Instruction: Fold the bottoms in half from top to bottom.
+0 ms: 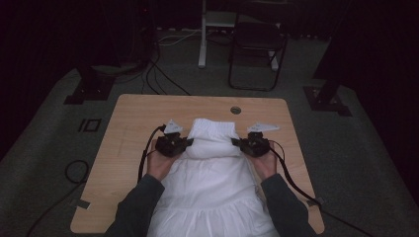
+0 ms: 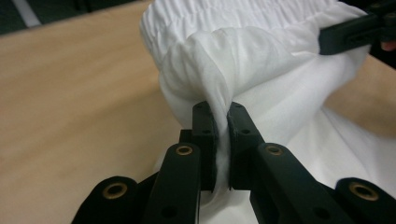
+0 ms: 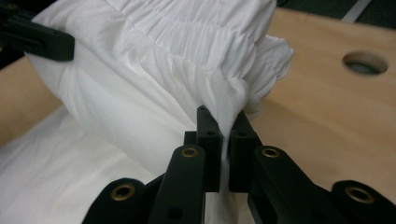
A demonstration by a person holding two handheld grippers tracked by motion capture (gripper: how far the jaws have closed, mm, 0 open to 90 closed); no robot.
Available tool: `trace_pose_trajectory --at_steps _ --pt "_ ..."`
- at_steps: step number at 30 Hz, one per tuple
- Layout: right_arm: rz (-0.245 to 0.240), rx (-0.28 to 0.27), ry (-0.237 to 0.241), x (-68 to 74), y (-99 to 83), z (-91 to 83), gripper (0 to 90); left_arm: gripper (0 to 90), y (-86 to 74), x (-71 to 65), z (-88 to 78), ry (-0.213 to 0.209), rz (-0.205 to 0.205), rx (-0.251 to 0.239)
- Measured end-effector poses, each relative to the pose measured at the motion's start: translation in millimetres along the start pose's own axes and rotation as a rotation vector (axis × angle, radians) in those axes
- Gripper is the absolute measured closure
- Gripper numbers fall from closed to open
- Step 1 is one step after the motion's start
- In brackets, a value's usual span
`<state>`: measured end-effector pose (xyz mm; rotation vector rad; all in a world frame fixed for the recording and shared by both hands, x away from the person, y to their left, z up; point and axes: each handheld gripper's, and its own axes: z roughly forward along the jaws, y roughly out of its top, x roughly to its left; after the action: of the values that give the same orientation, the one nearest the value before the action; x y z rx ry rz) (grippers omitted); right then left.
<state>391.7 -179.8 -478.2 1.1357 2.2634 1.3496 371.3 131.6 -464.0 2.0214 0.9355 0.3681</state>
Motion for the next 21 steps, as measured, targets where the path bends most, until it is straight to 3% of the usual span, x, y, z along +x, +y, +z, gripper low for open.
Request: trace_pose_trajectory --at_steps 1,2,3,4,7,8,9,10,13,14,16,21 --pt "0.0 0.0 0.0 0.0 0.0 0.0 86.4 84.3 0.0 0.0 0.0 0.0 0.0 0.0" --pt "0.005 0.013 0.016 5.4 -15.2 -3.8 86.4 84.3 -14.8 -8.9 -1.6 -0.023 0.004 0.03" --pt "0.005 0.013 0.016 5.4 -15.2 -3.8 86.4 84.3 -14.8 -8.9 -1.6 -0.023 0.004 0.03" --pt "0.015 0.035 0.033 10.7 -30.4 -5.0 86.4 84.2 -22.5 -13.2 -2.1 -0.03 0.014 0.053" --pt "0.013 0.066 0.048 17.3 -45.2 -4.3 86.4 84.1 -45.8 -22.6 -1.9 -0.049 0.011 0.117" --pt "0.012 0.106 0.065 23.1 -58.5 -1.6 86.4 84.1 -59.7 -26.4 -0.1 -0.06 0.002 0.162" --pt "0.012 0.106 0.065 23.1 -58.5 -1.6 86.4 84.0 -59.7 -26.4 -0.1 -0.06 0.002 0.162" --pt "0.008 0.141 0.078 27.1 -68.5 1.7 86.3 84.0 -71.0 -29.4 3.7 -0.057 0.016 0.209" --pt "0.006 0.169 0.082 29.0 -74.0 5.4 86.3 83.9 -79.0 -30.0 10.9 -0.045 0.031 0.251" --pt "0.004 0.205 0.08 29.8 -78.0 12.5 86.2 83.9 -83.2 -27.1 18.9 -0.038 0.036 0.269" --pt "0.006 0.218 0.077 29.8 -79.1 15.8 86.1 83.9 -83.4 -25.0 21.9 -0.034 0.041 0.264" --pt "0.019 0.239 0.078 26.0 -78.9 27.8 85.9 83.9 -71.4 -14.5 33.6 0.024 0.088 0.272"
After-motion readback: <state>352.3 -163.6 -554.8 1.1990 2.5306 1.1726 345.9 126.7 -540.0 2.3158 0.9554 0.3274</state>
